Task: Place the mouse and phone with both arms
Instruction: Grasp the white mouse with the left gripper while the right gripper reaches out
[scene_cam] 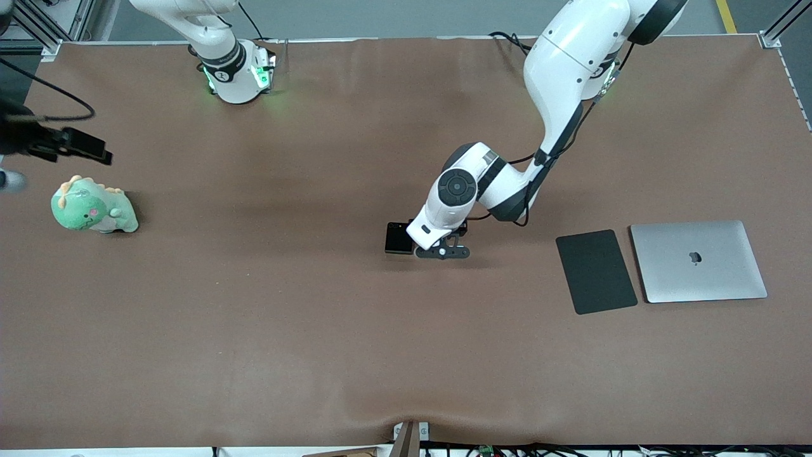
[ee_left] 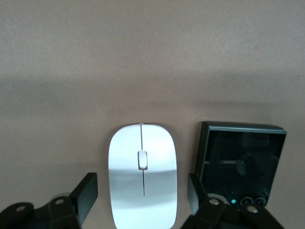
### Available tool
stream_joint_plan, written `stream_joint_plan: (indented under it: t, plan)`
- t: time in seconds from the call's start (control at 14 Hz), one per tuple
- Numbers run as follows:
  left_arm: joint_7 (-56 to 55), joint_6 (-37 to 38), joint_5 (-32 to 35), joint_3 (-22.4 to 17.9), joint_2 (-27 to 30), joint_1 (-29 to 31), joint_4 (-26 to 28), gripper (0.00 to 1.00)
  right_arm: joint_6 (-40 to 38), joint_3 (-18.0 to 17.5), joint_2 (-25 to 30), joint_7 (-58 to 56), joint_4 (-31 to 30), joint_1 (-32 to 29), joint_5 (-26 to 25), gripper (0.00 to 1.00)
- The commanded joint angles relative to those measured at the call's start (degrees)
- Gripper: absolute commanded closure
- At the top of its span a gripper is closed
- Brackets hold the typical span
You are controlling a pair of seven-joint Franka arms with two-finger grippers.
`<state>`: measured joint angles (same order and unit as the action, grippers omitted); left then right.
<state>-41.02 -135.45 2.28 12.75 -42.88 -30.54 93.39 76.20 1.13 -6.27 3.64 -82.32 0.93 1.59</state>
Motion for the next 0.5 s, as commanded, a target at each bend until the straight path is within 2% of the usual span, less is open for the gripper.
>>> stream_joint_plan:
  t: [0.0, 0.14, 0.43]
  plan:
    - [-1.78, -0.69, 0.27, -0.80, -1.24, -1.10, -1.02, 0.20, -0.53, 0.18, -2.25, -0.04, 1.20, 2.84, 0.43, 0.00]
    - [-2.05, -0.78, 0.27, -0.88, -1.51, -1.45, -1.02, 0.23, -0.44, 0.18, -2.96, 0.48, 1.20, 4.16, 0.86, 0.00]
    - [-2.14, -0.78, 0.27, -0.88, -1.86, -1.45, -1.02, 0.39, 2.10, 0.18, -5.50, 0.84, 1.29, 8.20, 0.78, 0.00]
